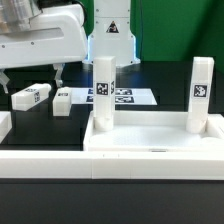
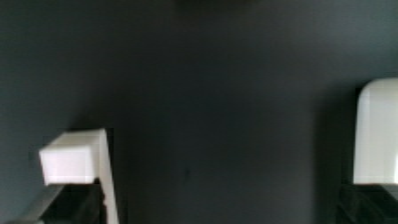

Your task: Assemble desk

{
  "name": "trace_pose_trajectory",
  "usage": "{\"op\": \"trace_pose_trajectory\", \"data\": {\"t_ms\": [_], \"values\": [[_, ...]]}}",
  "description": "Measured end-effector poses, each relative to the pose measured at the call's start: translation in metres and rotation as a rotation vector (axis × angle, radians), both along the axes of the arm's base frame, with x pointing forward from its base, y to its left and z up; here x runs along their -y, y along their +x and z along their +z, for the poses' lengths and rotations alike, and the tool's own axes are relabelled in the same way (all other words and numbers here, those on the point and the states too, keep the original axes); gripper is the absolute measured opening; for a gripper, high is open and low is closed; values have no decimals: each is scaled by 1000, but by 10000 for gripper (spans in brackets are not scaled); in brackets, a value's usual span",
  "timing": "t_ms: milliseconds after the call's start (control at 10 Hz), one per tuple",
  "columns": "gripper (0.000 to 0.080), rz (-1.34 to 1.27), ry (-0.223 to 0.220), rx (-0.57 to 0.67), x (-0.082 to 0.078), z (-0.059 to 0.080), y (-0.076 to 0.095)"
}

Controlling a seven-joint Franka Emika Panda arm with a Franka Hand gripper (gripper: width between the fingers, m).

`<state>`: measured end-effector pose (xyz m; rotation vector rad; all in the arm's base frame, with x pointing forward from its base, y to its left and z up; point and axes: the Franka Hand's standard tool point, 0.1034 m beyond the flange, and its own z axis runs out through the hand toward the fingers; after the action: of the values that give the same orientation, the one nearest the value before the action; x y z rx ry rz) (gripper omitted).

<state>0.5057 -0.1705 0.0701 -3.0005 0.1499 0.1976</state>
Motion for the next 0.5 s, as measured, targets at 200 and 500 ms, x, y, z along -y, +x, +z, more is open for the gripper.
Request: {"op": "trace_pose_trajectory", "data": {"t_ms": [200,500], "values": [[648,6,13,-15,-4,1,1],[648,-12,67,-172,-8,-4,-16]]}}
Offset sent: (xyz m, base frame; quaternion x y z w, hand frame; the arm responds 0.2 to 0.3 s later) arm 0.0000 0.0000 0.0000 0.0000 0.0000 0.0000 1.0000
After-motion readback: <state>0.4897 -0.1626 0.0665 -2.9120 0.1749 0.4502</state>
